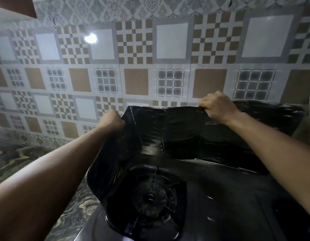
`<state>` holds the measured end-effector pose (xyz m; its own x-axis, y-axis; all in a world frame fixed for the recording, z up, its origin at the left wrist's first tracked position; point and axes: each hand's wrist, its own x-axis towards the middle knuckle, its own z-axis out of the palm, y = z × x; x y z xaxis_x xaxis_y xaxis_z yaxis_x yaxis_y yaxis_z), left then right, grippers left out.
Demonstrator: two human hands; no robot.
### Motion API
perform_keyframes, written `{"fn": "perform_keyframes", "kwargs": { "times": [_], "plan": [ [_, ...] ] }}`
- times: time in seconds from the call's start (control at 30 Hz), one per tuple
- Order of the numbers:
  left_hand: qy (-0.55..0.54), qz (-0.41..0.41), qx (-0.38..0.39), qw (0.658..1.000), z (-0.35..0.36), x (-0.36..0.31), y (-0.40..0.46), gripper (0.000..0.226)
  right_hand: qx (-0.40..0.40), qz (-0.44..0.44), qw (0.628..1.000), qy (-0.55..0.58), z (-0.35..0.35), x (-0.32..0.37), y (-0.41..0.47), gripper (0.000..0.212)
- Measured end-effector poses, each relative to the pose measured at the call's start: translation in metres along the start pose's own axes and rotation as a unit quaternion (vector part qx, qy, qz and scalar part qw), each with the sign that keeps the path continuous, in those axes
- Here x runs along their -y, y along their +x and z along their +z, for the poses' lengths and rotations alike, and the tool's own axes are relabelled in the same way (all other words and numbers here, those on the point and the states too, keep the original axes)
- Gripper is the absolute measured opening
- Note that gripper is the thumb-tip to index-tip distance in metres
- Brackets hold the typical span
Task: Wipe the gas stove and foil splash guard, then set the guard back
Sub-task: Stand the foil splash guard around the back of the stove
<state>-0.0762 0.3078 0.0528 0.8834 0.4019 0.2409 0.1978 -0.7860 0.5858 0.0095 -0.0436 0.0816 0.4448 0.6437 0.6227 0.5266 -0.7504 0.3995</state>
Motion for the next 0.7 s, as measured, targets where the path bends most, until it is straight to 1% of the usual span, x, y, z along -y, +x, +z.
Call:
{"fn": "perform_keyframes", "kwargs": {
  "times": [0.1,0.17,0.23,0.33,0.43,0.5,0.57,0.63,0.7],
  "plan": [
    [0.005,0.008,0.035,0.999,0.013,0.001,0.002,0.024,0.076,0.073,0.993,0.046,0.019,0.004,-0.014,0.015],
    [0.005,0.010,0.058,0.998,0.020,-0.001,0.004,0.030,0.139,0.121,0.981,0.065,0.031,0.008,-0.024,0.014],
    [0.007,0.005,0.076,0.997,0.024,-0.003,0.006,0.032,0.181,0.156,0.968,0.074,0.042,0.011,-0.034,0.011],
    [0.004,0.002,0.096,0.995,0.029,-0.006,0.011,0.032,0.190,0.207,0.953,0.111,0.051,0.013,-0.045,0.007],
    [0.005,-0.009,0.117,0.993,0.030,-0.006,0.013,0.037,0.182,0.236,0.944,0.139,0.054,0.013,-0.046,0.016],
    [-0.014,-0.024,0.150,0.988,0.027,0.000,0.014,0.032,0.168,0.243,0.943,0.152,0.056,0.013,-0.045,0.018],
    [-0.020,-0.032,0.182,0.983,0.024,0.006,0.016,0.043,0.167,0.241,0.944,0.154,0.058,0.012,-0.042,0.015],
    [-0.002,-0.015,0.181,0.983,0.024,0.007,0.015,0.055,0.174,0.242,0.942,0.157,0.061,0.011,-0.040,0.013],
    [0.018,0.007,0.152,0.988,0.027,0.004,0.015,0.057,0.183,0.241,0.941,0.154,0.063,0.010,-0.037,0.012]
  ]
}}
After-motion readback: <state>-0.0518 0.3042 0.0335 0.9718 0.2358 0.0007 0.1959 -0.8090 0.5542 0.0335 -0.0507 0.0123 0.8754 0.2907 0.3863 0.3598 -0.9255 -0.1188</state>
